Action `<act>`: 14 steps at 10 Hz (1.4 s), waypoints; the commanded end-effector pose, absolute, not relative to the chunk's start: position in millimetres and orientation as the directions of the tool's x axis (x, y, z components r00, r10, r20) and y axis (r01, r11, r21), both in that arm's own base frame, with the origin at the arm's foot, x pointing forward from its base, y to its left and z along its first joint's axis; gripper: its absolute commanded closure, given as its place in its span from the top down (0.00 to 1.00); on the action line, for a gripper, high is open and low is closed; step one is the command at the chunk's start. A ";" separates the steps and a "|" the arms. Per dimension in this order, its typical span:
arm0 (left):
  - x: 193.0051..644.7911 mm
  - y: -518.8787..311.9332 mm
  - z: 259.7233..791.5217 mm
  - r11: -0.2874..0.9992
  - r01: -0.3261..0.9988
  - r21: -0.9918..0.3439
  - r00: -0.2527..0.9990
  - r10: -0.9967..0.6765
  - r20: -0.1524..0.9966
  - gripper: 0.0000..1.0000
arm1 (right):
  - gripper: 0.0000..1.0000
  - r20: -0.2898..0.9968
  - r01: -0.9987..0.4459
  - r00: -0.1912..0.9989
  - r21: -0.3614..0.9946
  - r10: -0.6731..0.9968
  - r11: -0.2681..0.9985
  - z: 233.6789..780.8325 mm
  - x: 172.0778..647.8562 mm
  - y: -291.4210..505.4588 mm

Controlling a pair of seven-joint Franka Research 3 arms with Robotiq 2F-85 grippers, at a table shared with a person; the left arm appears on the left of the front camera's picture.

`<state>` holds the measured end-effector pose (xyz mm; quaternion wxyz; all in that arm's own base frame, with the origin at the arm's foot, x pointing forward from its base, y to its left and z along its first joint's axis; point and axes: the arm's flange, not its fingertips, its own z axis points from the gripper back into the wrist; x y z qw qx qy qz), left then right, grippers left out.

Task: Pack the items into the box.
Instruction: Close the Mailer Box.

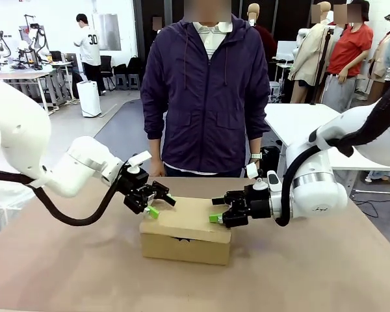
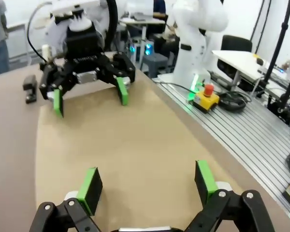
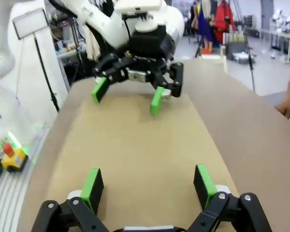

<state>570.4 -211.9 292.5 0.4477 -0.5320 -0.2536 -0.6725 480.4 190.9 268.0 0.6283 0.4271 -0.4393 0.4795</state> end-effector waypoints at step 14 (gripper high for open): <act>595.5 -82.4 385.3 -0.233 0.533 -0.813 0.760 -0.291 0.581 1.00 | 1.00 0.440 -0.434 0.898 0.879 0.015 0.198 374.4 532.9 79.9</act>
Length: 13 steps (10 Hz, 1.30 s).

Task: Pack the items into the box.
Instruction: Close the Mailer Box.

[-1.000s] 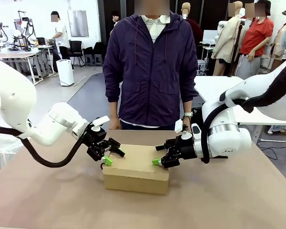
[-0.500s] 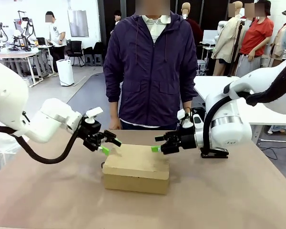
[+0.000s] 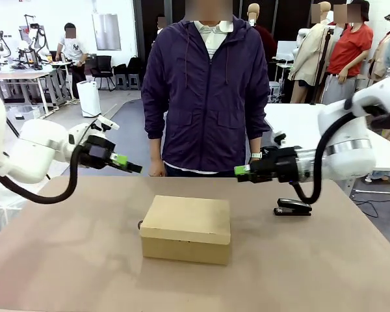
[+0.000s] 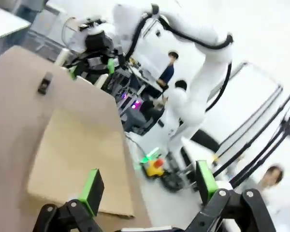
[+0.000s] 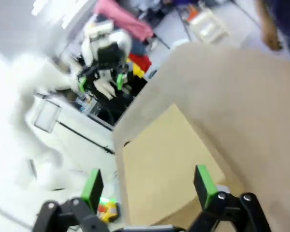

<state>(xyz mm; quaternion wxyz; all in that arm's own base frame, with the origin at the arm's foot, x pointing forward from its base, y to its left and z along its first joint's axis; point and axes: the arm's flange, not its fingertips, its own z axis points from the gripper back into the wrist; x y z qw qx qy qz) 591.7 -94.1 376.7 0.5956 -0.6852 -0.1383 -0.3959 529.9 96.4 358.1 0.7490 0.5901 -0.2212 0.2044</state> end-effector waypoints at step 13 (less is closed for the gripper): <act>548.9 131.4 377.5 0.197 0.090 -0.976 0.996 -0.008 0.091 1.00 | 1.00 0.075 -0.016 0.972 0.968 -0.225 0.251 389.8 507.8 -142.0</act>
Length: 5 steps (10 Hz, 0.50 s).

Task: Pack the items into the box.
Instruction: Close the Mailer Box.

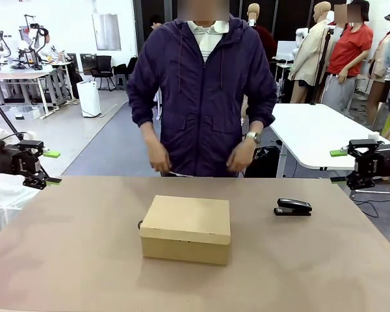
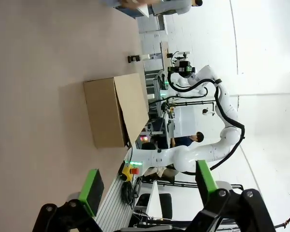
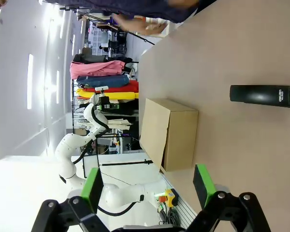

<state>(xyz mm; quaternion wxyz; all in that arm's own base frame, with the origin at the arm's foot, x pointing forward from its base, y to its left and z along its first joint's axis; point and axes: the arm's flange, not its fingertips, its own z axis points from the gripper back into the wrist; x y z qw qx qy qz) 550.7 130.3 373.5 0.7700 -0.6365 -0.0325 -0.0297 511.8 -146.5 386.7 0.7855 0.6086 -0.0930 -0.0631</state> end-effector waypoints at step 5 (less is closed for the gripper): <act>548.9 131.4 377.5 0.197 0.090 -0.976 0.996 -0.008 0.091 1.00 | 1.00 0.075 -0.016 0.972 0.968 -0.225 0.251 389.8 507.8 -142.0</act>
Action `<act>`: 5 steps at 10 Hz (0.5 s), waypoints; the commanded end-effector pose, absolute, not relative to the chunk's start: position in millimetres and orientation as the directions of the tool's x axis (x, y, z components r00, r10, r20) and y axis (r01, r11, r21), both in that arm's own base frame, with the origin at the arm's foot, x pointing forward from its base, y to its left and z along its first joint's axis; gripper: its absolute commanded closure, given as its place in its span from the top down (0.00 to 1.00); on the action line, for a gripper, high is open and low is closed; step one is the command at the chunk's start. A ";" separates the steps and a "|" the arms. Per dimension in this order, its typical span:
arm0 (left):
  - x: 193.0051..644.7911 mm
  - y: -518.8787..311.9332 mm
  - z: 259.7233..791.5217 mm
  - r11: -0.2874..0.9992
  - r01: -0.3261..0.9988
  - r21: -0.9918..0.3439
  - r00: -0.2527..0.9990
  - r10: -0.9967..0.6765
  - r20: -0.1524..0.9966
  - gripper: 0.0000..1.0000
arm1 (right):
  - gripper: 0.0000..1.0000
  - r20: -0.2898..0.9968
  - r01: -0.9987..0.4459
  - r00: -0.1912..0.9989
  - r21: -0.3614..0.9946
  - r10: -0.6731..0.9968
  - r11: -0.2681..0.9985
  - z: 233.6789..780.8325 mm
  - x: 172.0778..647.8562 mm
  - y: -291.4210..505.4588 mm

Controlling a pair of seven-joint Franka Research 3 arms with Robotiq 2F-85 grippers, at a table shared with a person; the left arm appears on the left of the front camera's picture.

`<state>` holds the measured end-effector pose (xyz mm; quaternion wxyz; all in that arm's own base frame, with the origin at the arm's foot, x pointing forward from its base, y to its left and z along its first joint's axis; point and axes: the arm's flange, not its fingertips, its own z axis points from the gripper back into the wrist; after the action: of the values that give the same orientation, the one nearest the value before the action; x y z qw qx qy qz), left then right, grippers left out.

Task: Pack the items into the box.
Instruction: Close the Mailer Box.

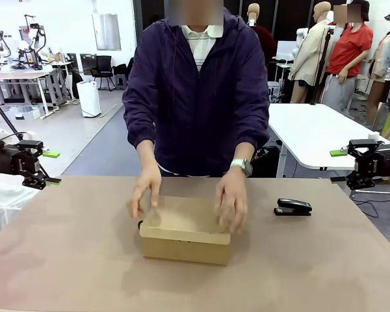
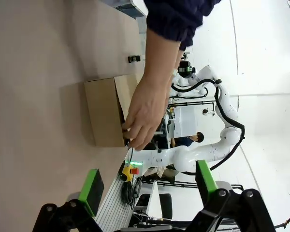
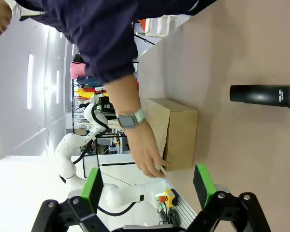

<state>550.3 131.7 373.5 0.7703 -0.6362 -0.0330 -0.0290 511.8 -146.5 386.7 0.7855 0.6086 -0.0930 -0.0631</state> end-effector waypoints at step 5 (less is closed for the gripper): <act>548.9 131.4 377.5 0.197 0.090 -0.976 0.996 -0.008 0.091 1.00 | 1.00 0.075 -0.016 0.972 0.968 -0.225 0.251 389.8 507.8 -142.0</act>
<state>550.3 131.7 373.5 0.7703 -0.6362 -0.0330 -0.0290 511.8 -146.5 386.7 0.7855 0.6086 -0.0930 -0.0631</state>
